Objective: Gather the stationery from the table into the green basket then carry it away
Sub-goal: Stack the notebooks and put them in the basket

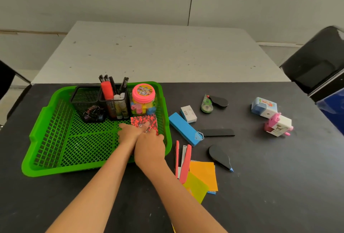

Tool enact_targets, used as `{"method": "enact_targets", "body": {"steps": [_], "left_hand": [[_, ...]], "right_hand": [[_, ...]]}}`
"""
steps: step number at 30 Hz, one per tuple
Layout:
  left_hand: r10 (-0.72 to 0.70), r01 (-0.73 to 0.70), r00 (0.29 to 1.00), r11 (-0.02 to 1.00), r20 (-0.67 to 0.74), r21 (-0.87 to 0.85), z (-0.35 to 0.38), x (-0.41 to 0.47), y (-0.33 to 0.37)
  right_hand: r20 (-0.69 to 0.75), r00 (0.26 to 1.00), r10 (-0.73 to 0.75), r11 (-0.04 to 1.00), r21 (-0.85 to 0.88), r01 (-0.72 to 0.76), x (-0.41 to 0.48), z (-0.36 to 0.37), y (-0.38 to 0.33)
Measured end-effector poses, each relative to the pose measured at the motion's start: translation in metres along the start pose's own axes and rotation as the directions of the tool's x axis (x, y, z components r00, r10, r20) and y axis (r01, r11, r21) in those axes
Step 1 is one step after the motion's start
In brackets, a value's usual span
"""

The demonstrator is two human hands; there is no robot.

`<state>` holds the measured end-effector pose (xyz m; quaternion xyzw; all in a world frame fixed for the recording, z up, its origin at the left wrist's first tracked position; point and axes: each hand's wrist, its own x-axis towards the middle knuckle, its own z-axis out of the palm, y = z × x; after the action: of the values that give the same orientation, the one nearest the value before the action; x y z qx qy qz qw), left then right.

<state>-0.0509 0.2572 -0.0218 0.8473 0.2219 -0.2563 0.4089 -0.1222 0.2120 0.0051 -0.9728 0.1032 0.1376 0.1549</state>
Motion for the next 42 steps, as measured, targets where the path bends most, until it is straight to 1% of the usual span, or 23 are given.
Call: {"method": "enact_targets", "body": {"steps": [1, 4, 5, 7, 9, 11, 13, 15, 17, 19, 22, 25, 27, 28, 29, 31, 32, 33, 34, 36, 38, 40, 42], "left_hand": [[-0.010, 0.010, 1.000, 1.000, -0.020, -0.004, 0.001, -0.001, 0.001], [-0.043, 0.046, 0.997, 0.998, 0.060, -0.046, 0.008, 0.010, -0.005], [-0.048, 0.058, 0.994, 0.993, 0.095, -0.106, 0.014, 0.033, -0.017], [-0.053, 0.074, 0.990, 0.986, 0.134, -0.152, 0.026, 0.072, -0.036], [-0.033, 0.049, 0.990, 0.993, 0.139, -0.111, 0.034, 0.096, -0.048], [-0.041, 0.055, 0.988, 0.994, 0.151, -0.091, 0.027, 0.070, -0.035], [-0.061, 0.078, 0.989, 0.989, 0.134, -0.125, 0.012, 0.024, -0.016], [-0.050, 0.053, 0.998, 0.985, 0.025, -0.166, 0.005, -0.005, -0.004], [-0.041, 0.032, 0.993, 0.995, -0.108, -0.091, 0.005, -0.019, 0.002], [0.015, -0.034, 0.975, 0.996, -0.220, -0.080, 0.005, -0.027, 0.007], [0.097, -0.141, 0.947, 0.982, -0.305, -0.125, -0.002, -0.033, 0.006], [0.272, -0.333, 0.892, 0.936, -0.361, -0.118, -0.015, -0.045, 0.007], [0.406, -0.473, 0.864, 0.857, -0.296, -0.206, -0.024, -0.051, 0.009], [0.479, -0.519, 0.855, 0.804, -0.200, -0.290, -0.029, -0.058, 0.010], [0.549, -0.525, 0.834, 0.760, -0.053, -0.384, -0.034, -0.066, 0.012], [0.649, -0.461, 0.723, 0.707, 0.235, -0.536, -0.043, -0.077, 0.013], [0.679, -0.438, 0.669, 0.688, 0.302, -0.578, -0.047, -0.078, 0.012], [0.695, -0.448, 0.650, 0.677, 0.307, -0.584, -0.051, -0.080, 0.011], [0.692, -0.482, 0.677, 0.675, 0.251, -0.559, -0.055, -0.078, 0.010], [0.614, -0.531, 0.789, 0.702, 0.027, -0.475, -0.061, -0.068, 0.007], [0.470, -0.462, 0.876, 0.760, -0.106, -0.457, -0.066, -0.052, -0.001], [0.304, -0.348, 0.937, 0.829, -0.169, -0.438, -0.067, -0.035, -0.010], [0.186, -0.260, 0.960, 0.868, -0.208, -0.423, -0.067, -0.023, -0.019]], "right_hand": [[0.002, 1.000, -0.017, 1.000, -0.011, 0.017, 0.001, 0.000, 0.000], [0.045, 0.997, -0.068, 0.998, 0.005, 0.068, -0.001, -0.011, 0.005], [0.063, 0.995, -0.082, 0.995, 0.061, 0.078, -0.002, -0.018, 0.008], [0.025, 0.998, -0.058, 0.950, 0.307, 0.048, -0.006, -0.035, 0.017], [-0.153, 0.985, 0.082, 0.847, 0.532, 0.013, -0.011, -0.053, 0.031], [-0.285, 0.912, 0.294, 0.773, 0.633, -0.051, -0.015, -0.059, 0.053], [-0.221, 0.889, 0.401, 0.799, 0.560, -0.221, -0.015, -0.054, 0.078], [-0.018, 0.903, 0.430, 0.821, 0.424, -0.382, -0.012, -0.036, 0.092], [0.113, 0.899, 0.424, 0.822, 0.370, -0.434, -0.012, -0.016, 0.092], [0.103, 0.911, 0.400, 0.848, 0.334, -0.410, -0.011, -0.003, 0.090], [0.055, 0.931, 0.361, 0.874, 0.328, -0.359, -0.013, -0.015, 0.089], [-0.081, 0.902, 0.423, 0.850, 0.380, -0.365, -0.017, -0.054, 0.086], [-0.222, 0.893, 0.392, 0.883, 0.362, -0.297, -0.019, -0.083, 0.076], [-0.271, 0.892, 0.361, 0.897, 0.362, -0.253, -0.018, -0.096, 0.068], [-0.301, 0.897, 0.325, 0.906, 0.372, -0.204, -0.016, -0.106, 0.058], [-0.290, 0.923, 0.253, 0.903, 0.413, -0.118, -0.006, -0.117, 0.036], [-0.265, 0.939, 0.220, 0.892, 0.444, -0.084, 0.000, -0.118, 0.024], [-0.247, 0.951, 0.183, 0.880, 0.473, -0.046, 0.006, -0.118, 0.012], [-0.227, 0.964, 0.140, 0.864, 0.504, -0.007, 0.012, -0.117, 0.001], [-0.171, 0.985, 0.033, 0.818, 0.571, 0.071, 0.019, -0.109, -0.013], [-0.073, 0.996, -0.055, 0.819, 0.567, 0.087, 0.020, -0.092, -0.017], [-0.032, 0.996, -0.079, 0.923, 0.375, 0.086, 0.022, -0.064, -0.015], [-0.017, 0.999, -0.044, 0.986, 0.159, 0.046, 0.022, -0.035, -0.009]]}}
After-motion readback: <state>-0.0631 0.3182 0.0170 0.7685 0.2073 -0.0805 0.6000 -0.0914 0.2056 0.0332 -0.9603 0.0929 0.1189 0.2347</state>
